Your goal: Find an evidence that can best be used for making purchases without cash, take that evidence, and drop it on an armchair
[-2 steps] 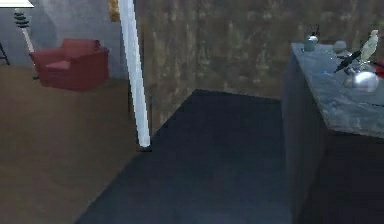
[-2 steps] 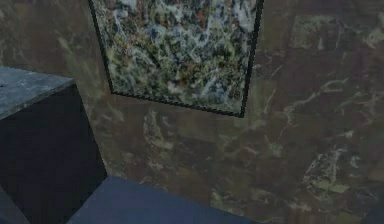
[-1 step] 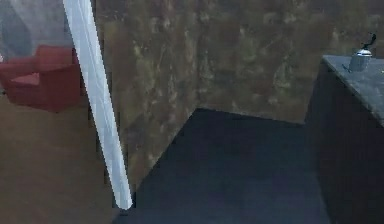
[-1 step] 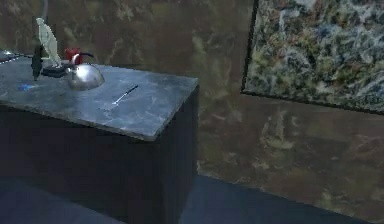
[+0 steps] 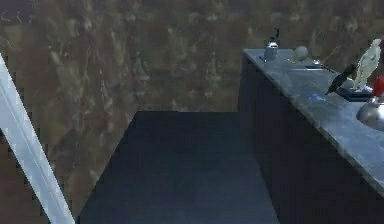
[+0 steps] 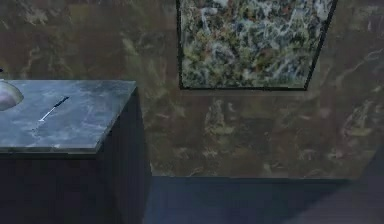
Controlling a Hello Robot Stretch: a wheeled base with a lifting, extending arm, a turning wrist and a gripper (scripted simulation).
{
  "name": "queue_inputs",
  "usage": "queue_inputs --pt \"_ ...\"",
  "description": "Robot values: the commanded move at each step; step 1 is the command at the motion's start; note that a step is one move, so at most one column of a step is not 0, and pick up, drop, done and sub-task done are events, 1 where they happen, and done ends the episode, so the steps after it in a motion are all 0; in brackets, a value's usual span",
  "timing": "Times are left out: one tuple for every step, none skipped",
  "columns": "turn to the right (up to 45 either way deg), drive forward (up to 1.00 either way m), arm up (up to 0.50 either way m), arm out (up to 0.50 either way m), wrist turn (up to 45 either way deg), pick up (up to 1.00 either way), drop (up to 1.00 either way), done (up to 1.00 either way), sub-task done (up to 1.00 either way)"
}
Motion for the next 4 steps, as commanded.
queue_inputs --pt "0.0 0.4 0.0 0.0 0.0 0.0 0.0 0.0 0.0" --pt "-42.0 0.0 0.0 0.0 0.0 0.0 0.0 0.0 0.0" --pt "-3.0 0.0 0.0 0.0 0.0 0.0 0.0 0.0 0.0" --pt "45.0 0.0 0.0 0.0 0.0 0.0 0.0 0.0 0.0"
